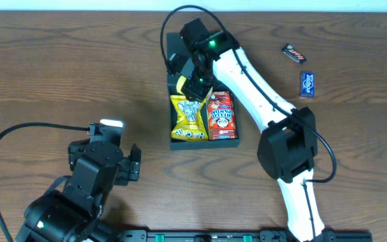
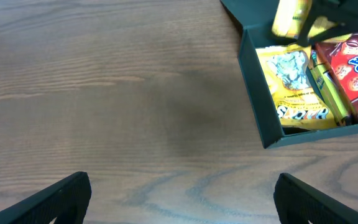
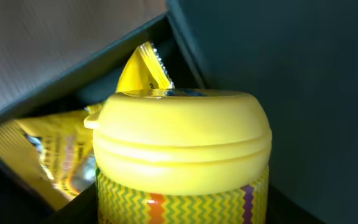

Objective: Pack container
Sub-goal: 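Carry the yellow tube over the black box's back left corner, then lower the yellow tube into the box on top of the bag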

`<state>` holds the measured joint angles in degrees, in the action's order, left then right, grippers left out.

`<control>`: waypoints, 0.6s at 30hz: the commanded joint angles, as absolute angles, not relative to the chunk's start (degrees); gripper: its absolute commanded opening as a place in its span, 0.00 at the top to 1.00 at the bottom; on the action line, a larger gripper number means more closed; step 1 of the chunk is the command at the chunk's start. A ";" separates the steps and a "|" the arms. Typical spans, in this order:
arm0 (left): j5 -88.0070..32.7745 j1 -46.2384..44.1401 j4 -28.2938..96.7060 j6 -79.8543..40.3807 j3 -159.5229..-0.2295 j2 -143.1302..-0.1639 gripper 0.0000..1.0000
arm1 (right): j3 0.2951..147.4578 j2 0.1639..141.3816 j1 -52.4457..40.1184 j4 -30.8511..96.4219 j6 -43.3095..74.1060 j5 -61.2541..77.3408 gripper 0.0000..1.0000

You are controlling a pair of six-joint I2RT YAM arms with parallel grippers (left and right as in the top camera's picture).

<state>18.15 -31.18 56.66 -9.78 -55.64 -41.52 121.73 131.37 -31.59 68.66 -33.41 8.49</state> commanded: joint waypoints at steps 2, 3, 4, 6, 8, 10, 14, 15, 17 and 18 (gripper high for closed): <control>18.17 -31.05 56.82 -9.41 -56.51 -41.50 0.05 | 120.38 130.85 -31.97 66.00 -46.44 8.88 0.74; 18.17 -31.05 56.82 -9.43 -56.51 -41.50 0.05 | 120.18 130.85 -31.94 65.01 -47.70 8.88 0.74; 18.17 -31.05 56.82 -9.41 -56.51 -41.50 0.05 | 120.18 130.87 -31.94 64.34 -48.84 8.93 0.74; 18.17 -31.05 56.82 -9.41 -56.51 -41.50 0.05 | 119.92 130.87 -31.94 62.92 -50.46 9.52 0.73; 18.17 -31.05 56.82 -9.43 -56.51 -41.50 0.05 | 119.63 130.91 -31.94 61.69 -51.57 9.74 0.72; 18.17 -31.05 56.82 -9.43 -56.51 -41.50 0.05 | 119.11 130.93 -31.94 60.99 -51.53 9.78 0.72; 18.17 -31.05 56.82 -9.43 -56.51 -41.50 0.05 | 118.17 131.02 -31.94 61.06 -51.53 11.49 0.73; 18.17 -31.05 56.82 -9.43 -56.51 -41.50 0.05 | 117.93 131.07 -31.94 61.06 -51.55 11.62 0.73; 18.17 -31.05 56.82 -9.41 -56.51 -41.50 0.05 | 117.30 131.07 -31.97 61.01 -51.55 11.88 0.72; 18.17 -31.05 56.84 -9.43 -56.51 -41.50 0.05 | 116.79 131.11 -31.97 60.93 -51.55 12.05 0.72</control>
<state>18.15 -31.18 56.66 -9.80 -55.64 -41.52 117.99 131.37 -31.59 61.06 -50.48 10.85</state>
